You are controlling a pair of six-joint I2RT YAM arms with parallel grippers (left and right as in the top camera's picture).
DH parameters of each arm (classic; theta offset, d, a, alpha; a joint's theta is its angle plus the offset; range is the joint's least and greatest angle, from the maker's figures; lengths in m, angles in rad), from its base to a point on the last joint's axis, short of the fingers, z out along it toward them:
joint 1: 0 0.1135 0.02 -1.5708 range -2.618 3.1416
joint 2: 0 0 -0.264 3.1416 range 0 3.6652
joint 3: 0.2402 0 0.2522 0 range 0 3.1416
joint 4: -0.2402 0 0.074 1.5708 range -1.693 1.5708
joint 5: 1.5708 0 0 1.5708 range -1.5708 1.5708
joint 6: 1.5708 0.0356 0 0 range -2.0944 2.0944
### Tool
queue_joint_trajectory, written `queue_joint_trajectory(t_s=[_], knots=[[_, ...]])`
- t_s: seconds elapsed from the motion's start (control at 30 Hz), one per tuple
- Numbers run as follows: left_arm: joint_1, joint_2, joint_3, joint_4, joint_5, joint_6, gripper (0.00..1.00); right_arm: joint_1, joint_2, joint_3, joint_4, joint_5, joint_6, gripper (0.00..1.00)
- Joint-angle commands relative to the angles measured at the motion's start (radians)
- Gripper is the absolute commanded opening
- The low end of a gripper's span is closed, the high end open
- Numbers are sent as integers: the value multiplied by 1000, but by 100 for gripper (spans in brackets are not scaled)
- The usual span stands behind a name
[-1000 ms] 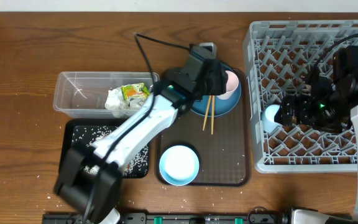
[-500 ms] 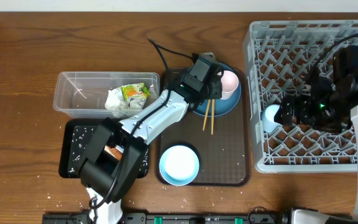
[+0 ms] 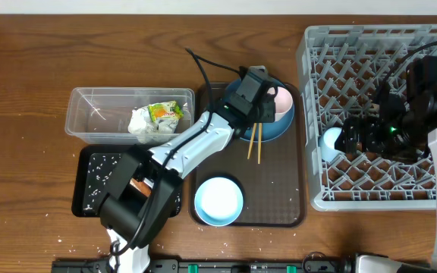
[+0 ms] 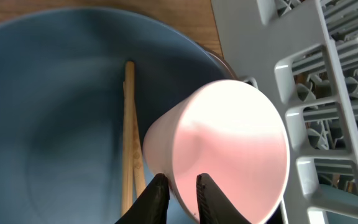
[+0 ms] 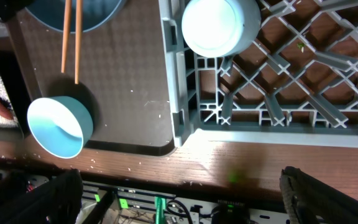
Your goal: Sort waste into correct bins and load items into the dishwasher rack
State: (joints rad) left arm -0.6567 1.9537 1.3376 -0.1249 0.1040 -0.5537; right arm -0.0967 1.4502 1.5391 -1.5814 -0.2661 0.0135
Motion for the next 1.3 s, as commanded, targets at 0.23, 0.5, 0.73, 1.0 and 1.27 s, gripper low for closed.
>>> queue_joint_trajectory(t_s=[0.23,0.5,0.73,1.0,1.27], knots=[[1,19,12,27,-12,-2,6,-1,-6,11,-2,-11,-12,99],[8,-107,26,22,1,-2,6,-1,-6,11,19,-12,-11,99],[102,-390,26,-101,199,-41,6,-1,-6,11,36,-144,-107,99],[387,-570,26,-301,989,-102,6,-1,-6,11,-4,-898,-719,99],[439,-568,26,-300,1314,-144,6,15,-6,11,33,-1104,-808,99]])
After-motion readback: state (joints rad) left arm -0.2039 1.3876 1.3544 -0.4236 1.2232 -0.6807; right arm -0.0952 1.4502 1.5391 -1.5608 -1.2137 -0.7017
